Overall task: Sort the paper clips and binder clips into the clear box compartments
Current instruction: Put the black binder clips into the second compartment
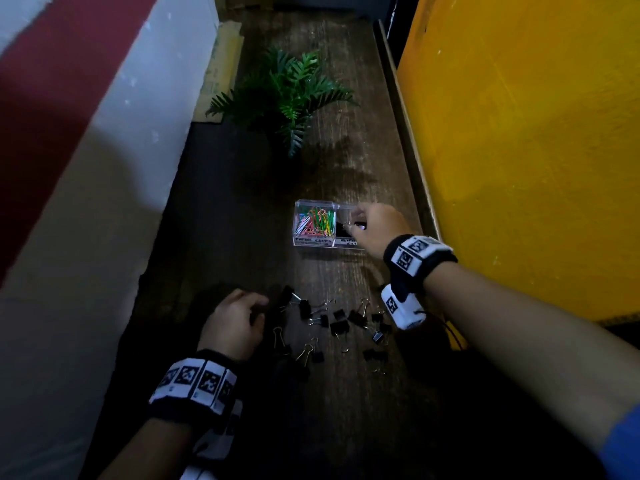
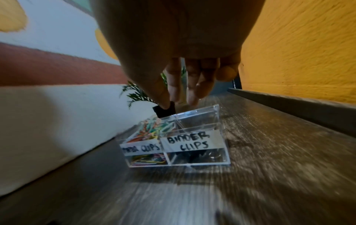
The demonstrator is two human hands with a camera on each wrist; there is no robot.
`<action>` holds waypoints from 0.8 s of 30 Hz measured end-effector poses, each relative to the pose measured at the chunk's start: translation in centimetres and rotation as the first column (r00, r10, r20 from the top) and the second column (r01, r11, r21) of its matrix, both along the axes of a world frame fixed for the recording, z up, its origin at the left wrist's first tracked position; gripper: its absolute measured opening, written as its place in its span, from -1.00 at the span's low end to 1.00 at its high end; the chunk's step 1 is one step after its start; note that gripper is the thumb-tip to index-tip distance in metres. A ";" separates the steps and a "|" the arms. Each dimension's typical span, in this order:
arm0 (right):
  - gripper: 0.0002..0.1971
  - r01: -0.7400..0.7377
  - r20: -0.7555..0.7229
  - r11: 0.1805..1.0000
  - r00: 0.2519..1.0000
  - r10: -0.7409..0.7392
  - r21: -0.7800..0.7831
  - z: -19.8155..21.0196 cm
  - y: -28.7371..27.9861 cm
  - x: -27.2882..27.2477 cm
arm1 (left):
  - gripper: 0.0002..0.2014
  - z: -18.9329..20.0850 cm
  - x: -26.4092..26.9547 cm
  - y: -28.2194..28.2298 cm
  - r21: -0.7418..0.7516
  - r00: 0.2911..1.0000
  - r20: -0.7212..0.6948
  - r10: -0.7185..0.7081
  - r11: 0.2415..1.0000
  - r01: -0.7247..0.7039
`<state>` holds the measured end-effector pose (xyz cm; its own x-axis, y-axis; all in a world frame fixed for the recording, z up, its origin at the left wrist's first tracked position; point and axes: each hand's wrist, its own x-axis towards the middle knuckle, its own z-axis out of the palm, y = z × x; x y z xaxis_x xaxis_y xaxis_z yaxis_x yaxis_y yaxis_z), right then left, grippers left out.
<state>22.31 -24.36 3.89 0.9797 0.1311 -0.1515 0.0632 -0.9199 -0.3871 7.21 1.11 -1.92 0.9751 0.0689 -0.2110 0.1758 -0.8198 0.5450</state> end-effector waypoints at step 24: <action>-0.65 -0.179 -0.186 0.978 0.970 0.158 -0.104 -5.4 1.7 -18.8 | -0.64 1.4 -6.6 -6.9 0.177 0.861 -0.389 -0.328 0.891 0.419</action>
<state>3.53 -22.66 -1.47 0.9015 0.2629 -0.3438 0.1622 -0.9417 -0.2947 0.64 -5.78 -0.49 0.8075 -0.1916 -0.5579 -0.0348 -0.9596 0.2793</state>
